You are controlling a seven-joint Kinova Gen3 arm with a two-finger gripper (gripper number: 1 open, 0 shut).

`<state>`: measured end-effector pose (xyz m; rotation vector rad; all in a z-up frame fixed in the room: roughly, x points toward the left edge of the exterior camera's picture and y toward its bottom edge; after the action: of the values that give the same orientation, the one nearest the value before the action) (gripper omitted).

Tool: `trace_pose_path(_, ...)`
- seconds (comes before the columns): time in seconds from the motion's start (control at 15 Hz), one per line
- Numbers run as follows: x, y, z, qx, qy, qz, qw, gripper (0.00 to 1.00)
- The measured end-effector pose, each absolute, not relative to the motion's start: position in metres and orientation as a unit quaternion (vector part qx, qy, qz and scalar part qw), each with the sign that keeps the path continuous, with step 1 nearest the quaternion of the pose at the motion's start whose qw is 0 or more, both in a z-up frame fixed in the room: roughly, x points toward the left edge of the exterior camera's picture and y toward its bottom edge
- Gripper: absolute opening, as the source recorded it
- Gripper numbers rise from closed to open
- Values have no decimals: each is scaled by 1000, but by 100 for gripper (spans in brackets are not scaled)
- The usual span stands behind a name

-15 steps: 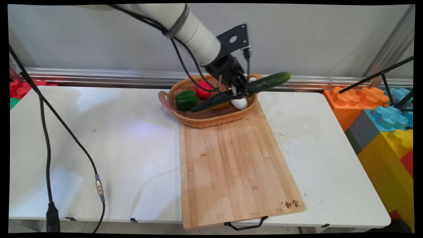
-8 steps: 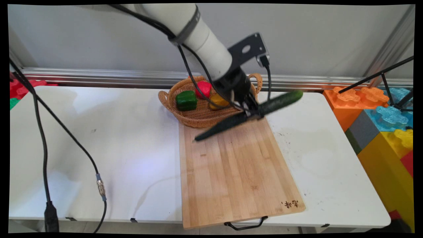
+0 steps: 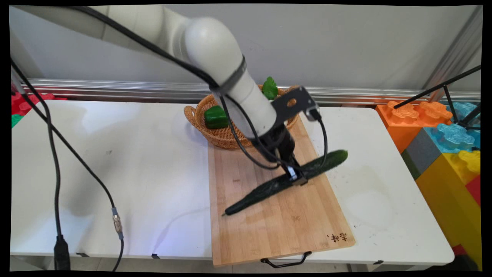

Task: Place the picked object on the cutting board

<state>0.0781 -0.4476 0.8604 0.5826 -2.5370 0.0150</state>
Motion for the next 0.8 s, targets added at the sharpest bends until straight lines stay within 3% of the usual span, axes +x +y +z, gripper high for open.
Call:
trace_pose_path(0.73, 71, -432, 799, 226, -942, -32, 247, 0)
trace_pose_path(0.8, 71, -431, 798, 227, -941, -33, 247, 100)
